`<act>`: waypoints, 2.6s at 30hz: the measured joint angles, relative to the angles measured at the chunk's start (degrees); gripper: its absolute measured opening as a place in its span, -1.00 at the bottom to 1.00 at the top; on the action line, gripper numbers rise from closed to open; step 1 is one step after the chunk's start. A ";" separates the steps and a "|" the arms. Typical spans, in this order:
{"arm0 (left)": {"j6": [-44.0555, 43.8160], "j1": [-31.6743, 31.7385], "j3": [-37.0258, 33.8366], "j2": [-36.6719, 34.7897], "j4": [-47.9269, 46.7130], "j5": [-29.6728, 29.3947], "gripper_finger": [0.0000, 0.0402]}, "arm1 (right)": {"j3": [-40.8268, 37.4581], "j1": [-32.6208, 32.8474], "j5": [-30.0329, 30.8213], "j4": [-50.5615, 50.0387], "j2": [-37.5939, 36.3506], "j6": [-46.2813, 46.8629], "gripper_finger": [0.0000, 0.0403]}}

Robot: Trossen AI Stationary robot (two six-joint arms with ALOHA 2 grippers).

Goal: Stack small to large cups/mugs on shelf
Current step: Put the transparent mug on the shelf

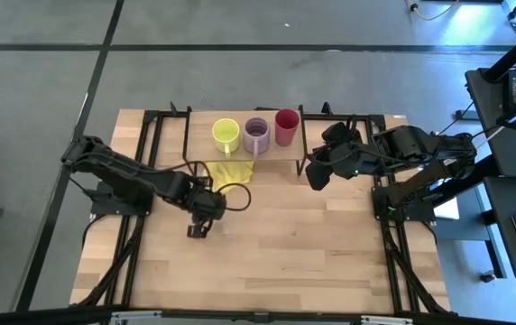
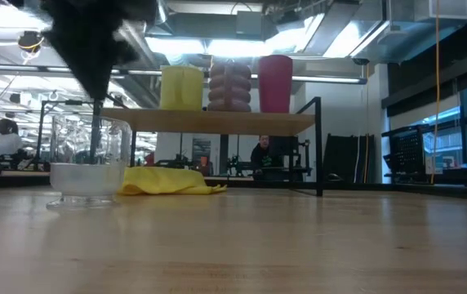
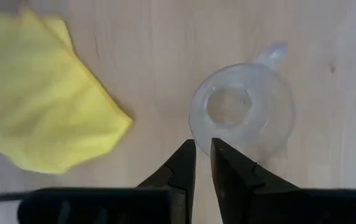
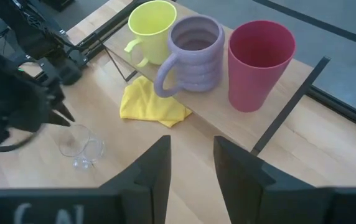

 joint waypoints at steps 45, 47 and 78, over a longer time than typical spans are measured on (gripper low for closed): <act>-54.13 0.16 -2.47 -0.50 -0.65 3.57 -0.48 | 0.00 0.00 0.61 -0.18 0.00 -5.94 -0.40; -55.31 0.16 -2.47 -0.48 -0.65 4.25 -0.40 | 0.00 0.00 0.61 -0.18 0.00 -6.05 -0.40; -62.59 -3.02 -2.51 7.05 3.47 2.84 -0.37 | 0.00 0.00 0.41 -0.16 0.00 -6.34 -0.39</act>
